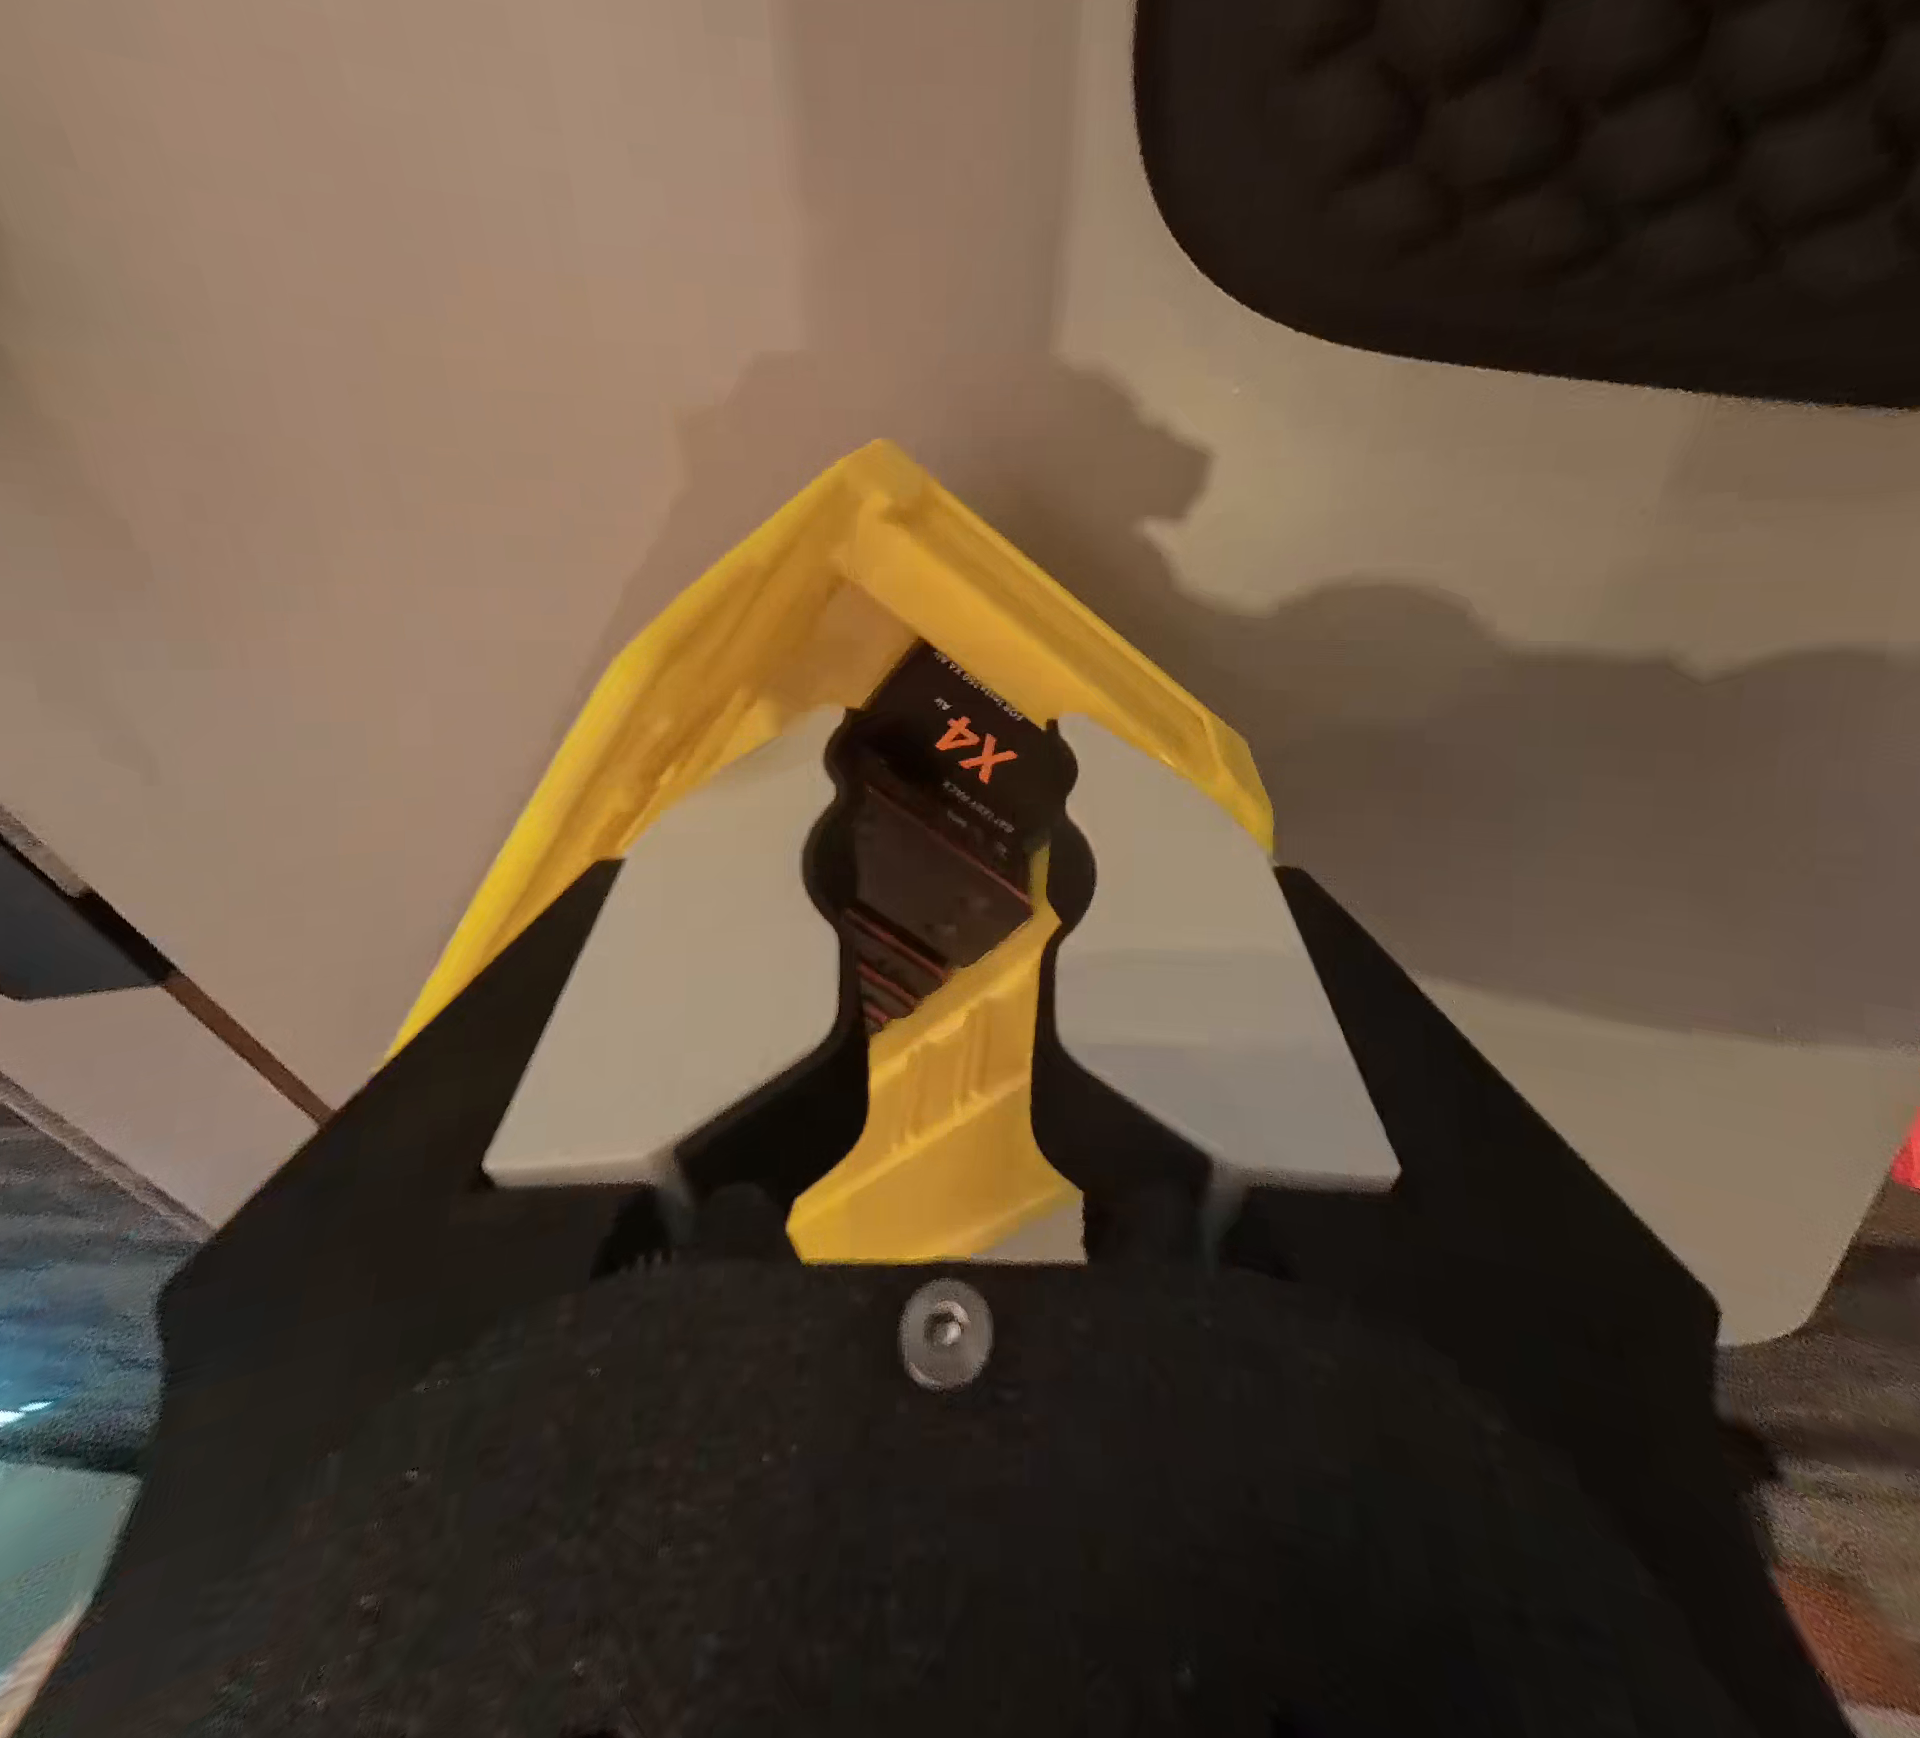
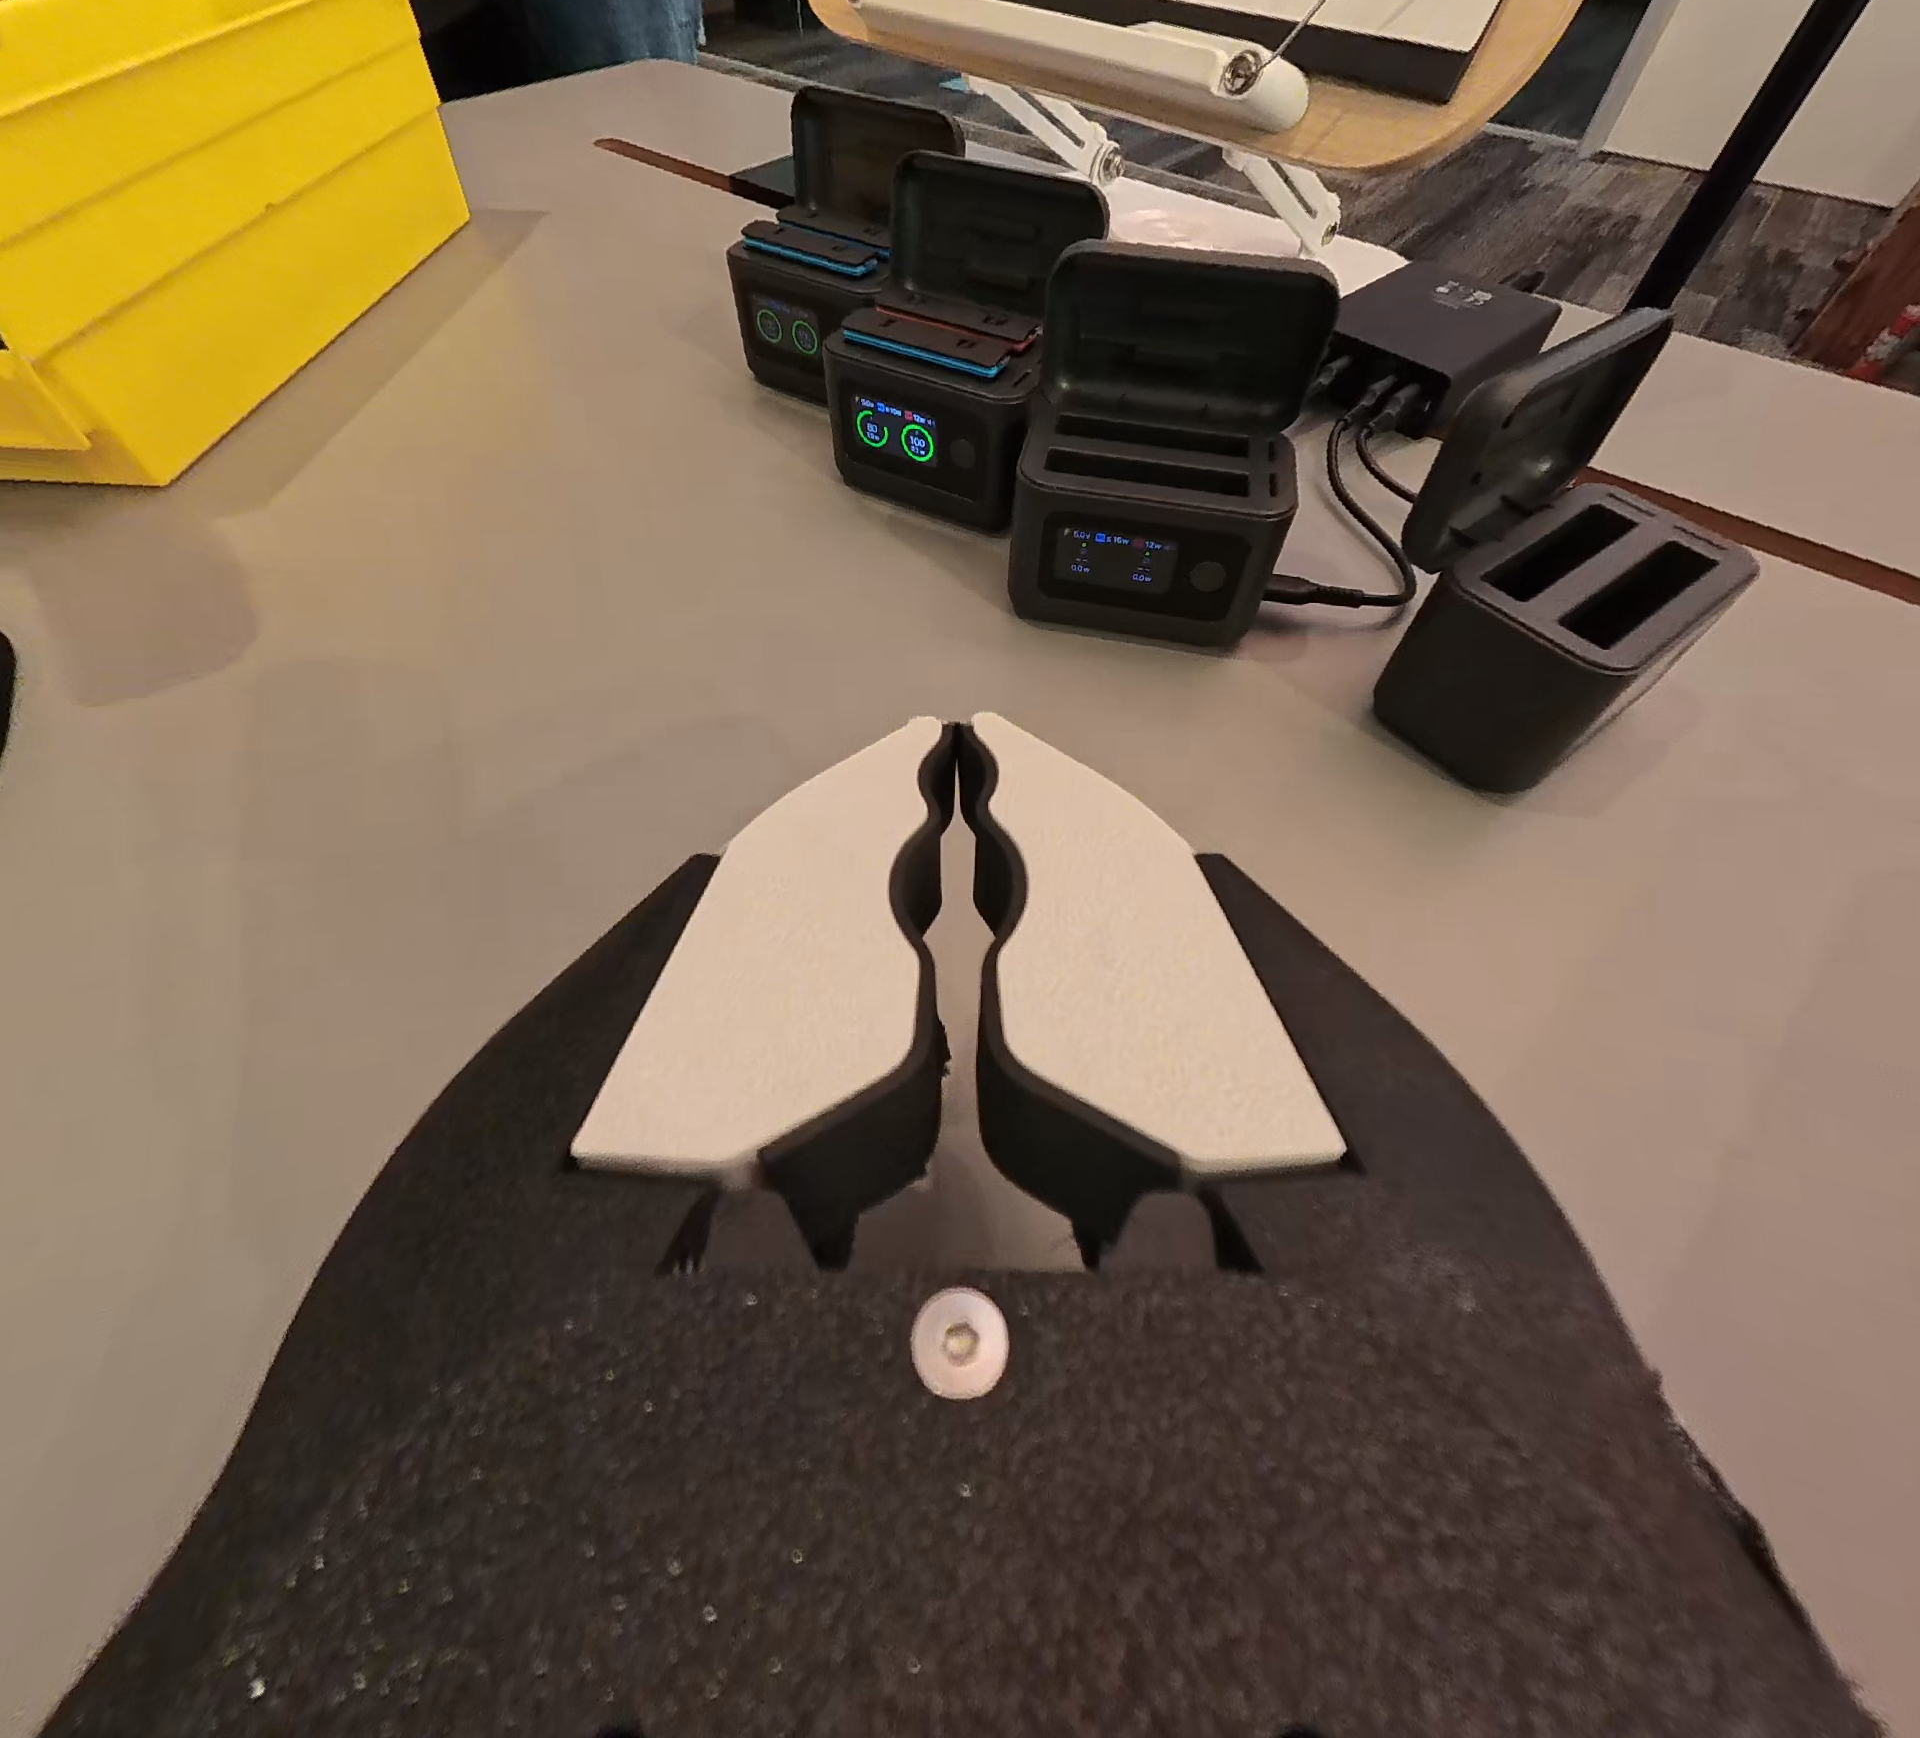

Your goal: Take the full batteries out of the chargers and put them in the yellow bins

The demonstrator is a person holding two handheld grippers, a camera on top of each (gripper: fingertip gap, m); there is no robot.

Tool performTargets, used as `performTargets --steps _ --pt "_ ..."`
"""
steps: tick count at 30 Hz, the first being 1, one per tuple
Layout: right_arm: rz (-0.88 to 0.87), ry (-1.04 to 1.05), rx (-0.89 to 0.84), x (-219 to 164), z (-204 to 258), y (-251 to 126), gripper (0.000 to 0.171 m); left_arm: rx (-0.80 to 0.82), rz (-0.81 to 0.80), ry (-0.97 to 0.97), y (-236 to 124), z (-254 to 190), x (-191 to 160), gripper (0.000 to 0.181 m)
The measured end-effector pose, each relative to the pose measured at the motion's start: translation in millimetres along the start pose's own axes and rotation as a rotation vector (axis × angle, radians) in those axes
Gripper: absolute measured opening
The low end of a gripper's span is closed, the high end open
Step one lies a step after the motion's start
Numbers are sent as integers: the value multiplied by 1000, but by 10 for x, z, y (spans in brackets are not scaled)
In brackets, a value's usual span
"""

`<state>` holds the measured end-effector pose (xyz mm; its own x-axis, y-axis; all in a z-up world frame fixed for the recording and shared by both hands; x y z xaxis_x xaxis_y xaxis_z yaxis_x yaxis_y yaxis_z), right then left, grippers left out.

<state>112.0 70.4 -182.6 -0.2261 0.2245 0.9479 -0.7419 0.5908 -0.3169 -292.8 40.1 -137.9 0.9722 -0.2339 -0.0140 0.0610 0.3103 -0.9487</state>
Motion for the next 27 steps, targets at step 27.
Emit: performTargets --steps 27 --pt "76 -49 24 -69 19 76 0 -200 24 166 317 95 -123 42"
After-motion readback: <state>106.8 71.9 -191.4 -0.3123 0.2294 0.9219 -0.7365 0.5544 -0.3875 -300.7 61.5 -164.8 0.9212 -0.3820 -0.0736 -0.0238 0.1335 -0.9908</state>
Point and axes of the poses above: each gripper's, where its closed fingertips meet, y out along the fingers, x out of its top, z = x × y across the jaws, the point moved 9 cm from there along -y, back along the fingers, and after that the axes turned 10 degrees about x, right-handed, at the moved point
